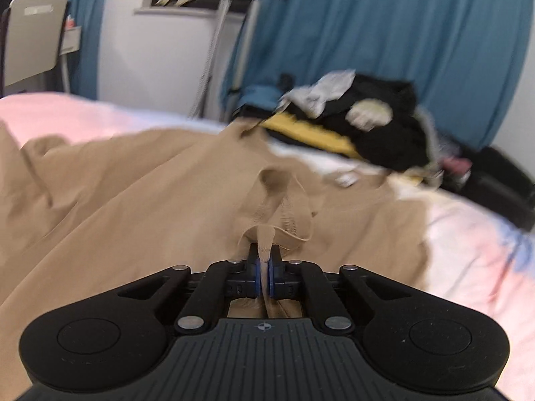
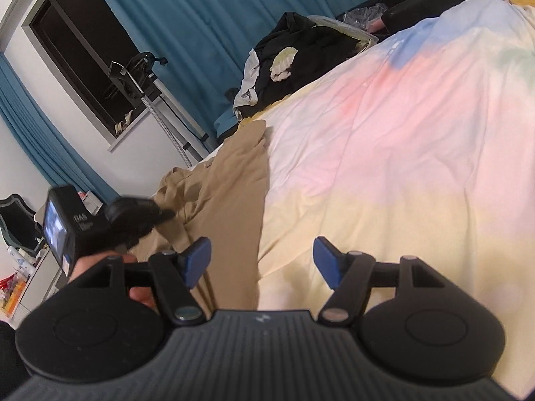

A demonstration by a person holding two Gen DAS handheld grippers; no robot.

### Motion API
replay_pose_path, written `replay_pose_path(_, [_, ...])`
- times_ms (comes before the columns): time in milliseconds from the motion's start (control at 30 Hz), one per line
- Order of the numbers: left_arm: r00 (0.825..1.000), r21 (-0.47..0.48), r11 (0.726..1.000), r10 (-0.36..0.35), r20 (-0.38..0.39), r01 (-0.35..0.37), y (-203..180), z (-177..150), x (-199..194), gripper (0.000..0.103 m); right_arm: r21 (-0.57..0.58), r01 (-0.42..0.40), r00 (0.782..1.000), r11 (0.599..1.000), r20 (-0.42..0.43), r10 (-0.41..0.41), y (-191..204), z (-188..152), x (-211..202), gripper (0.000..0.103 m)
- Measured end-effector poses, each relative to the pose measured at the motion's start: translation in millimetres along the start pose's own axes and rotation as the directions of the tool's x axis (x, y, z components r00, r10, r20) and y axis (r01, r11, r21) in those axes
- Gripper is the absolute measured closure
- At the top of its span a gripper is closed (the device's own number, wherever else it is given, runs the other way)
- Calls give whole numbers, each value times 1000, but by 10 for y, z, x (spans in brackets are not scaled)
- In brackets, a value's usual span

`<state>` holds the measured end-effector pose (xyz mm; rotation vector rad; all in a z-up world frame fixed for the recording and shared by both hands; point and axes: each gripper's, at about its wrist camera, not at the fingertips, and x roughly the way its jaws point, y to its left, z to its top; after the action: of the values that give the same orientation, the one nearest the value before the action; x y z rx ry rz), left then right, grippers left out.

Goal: Fold clothes
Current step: 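Grasp the T-shirt side with the left gripper and fold it toward the middle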

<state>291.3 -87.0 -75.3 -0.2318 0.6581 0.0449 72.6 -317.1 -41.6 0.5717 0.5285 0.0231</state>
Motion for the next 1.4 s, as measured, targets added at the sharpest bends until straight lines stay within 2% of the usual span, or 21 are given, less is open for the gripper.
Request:
replay_pose_path(67, [1000, 0, 1000, -8, -22, 8, 18, -12, 7, 93, -11, 5, 1000, 1000, -1, -5, 1, 1, 7, 34])
replay_pose_path(133, [999, 0, 1000, -24, -29, 24, 9, -14, -116, 77, -16, 10, 1000, 1000, -3, -10, 0, 4, 15, 34])
replay_pose_path(167, [999, 12, 999, -34, -28, 34, -6, -25, -215, 56, -18, 10, 1000, 1000, -3, -10, -2, 11, 16, 34])
replay_pose_path(200, [999, 23, 999, -45, -27, 45, -20, -36, -315, 44, -24, 13, 1000, 1000, 0, -13, 2, 16, 9, 34])
replay_pose_path(267, [997, 46, 996, -77, -23, 78, -43, -80, -543, 43, -39, 20, 1000, 999, 13, -19, 8, 42, -21, 34])
replay_pose_path(367, [984, 50, 984, -167, -59, 170, -51, -276, -949, 45, -51, 21, 999, 998, 35, -19, 9, 85, -113, 34])
replay_pose_path(533, [949, 63, 954, -284, -138, 294, -190, -761, -1595, 46, -81, 6, 998, 997, 60, -2, 36, 132, -369, 34])
replay_pose_path(633, [930, 90, 934, -328, -167, 345, -317, -1048, -1827, 49, -106, -3, 996, 994, 90, 13, 88, 133, -628, 34])
replay_pose_path(767, [922, 158, 922, -313, -228, 352, -485, -1378, -1860, 51, -118, -13, 989, 993, 147, 30, 130, 105, -1004, 31])
replay_pose_path(800, [920, 177, 919, -306, -243, 352, -526, -1460, -1860, 60, -113, -13, 987, 994, 155, 30, 125, 76, -1080, 30])
replay_pose_path(833, [919, 194, 915, -299, -259, 353, -568, -1541, -1860, 73, -107, -7, 987, 994, 160, 24, 117, 34, -1145, 29])
replay_pose_path(867, [916, 212, 911, -292, -274, 353, -610, -1622, -1861, 96, -102, 2, 987, 995, 157, 14, 105, -10, -1186, 28])
replay_pose_path(900, [913, 218, 907, -294, -282, 359, -614, -1668, -1855, 98, -99, 12, 988, 995, 152, 3, 93, -52, -1217, 28])
replay_pose_path(1000, [894, 173, 895, -358, -270, 410, -489, -1613, -1877, 99, -97, 43, 991, 994, 131, -30, 68, -124, -1225, 28])
replay_pose_path(1100, [867, 73, 886, -427, -257, 458, -257, -1468, -1993, 99, -90, 54, 992, 994, 116, -44, 54, -133, -1186, 28])
replay_pose_path(1200, [849, -12, 879, -463, -256, 476, 78, -1351, -2105, 99, -97, 51, 994, 994, 100, -41, 72, -147, -1127, 27])
replay_pose_path(1267, [851, -58, 887, -456, -260, 458, 341, -1313, -2121, 99, -95, 42, 996, 995, 80, -34, 82, -163, -1077, 27])
replay_pose_path(1400, [879, -93, 928, -372, -298, 361, 770, -1347, -2009, 99, -102, 21, 999, 995, 31, -18, 126, -198, -959, 27])
